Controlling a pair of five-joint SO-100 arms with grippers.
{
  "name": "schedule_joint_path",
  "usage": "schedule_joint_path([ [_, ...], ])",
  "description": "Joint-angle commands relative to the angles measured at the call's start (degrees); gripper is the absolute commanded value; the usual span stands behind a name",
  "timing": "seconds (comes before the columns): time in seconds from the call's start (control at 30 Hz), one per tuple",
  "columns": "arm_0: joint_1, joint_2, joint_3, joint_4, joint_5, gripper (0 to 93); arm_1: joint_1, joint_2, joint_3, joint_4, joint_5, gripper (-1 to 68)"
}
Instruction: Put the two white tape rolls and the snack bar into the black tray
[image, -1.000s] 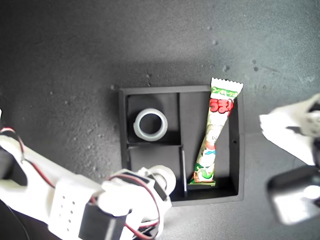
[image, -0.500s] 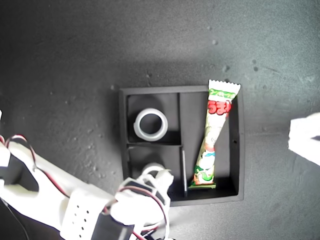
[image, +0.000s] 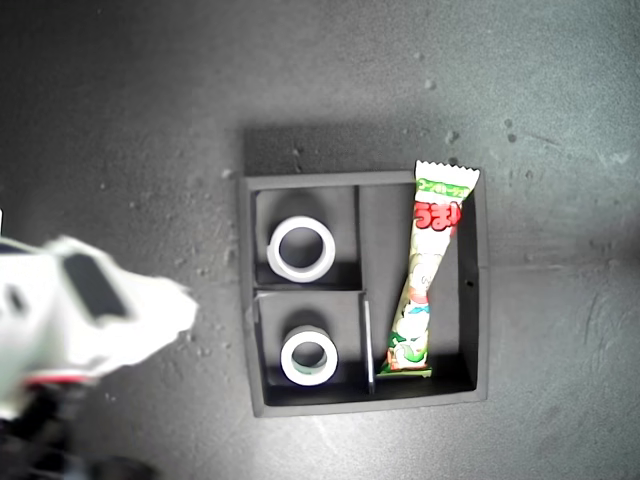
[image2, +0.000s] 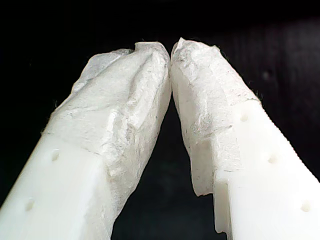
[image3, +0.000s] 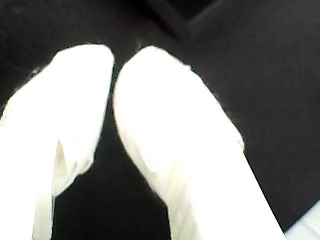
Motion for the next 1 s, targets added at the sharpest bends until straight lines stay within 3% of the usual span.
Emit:
schedule_joint_path([
  [0.0,-0.09,20.65,21.36,-6.77,-2.64,0.1,-0.70,15.12,24.08,-7.29,-2.72,-0.7],
  [0.23,2.37,49.92,60.64,-20.65,-8.96,0.1,-2.02,48.60,70.66,-21.71,-5.01,-0.7],
  [0.43,6.42,66.88,84.29,-30.76,-13.01,0.1,-2.02,77.87,100.46,-24.70,-6.42,-0.7],
  [0.7,8.79,83.14,102.30,-31.38,-16.79,0.1,-1.93,78.84,116.54,-32.08,-9.49,-0.7],
  [0.97,10.72,83.32,110.74,-31.38,-20.13,0.0,-2.37,78.40,129.20,-40.69,-7.82,-0.7],
])
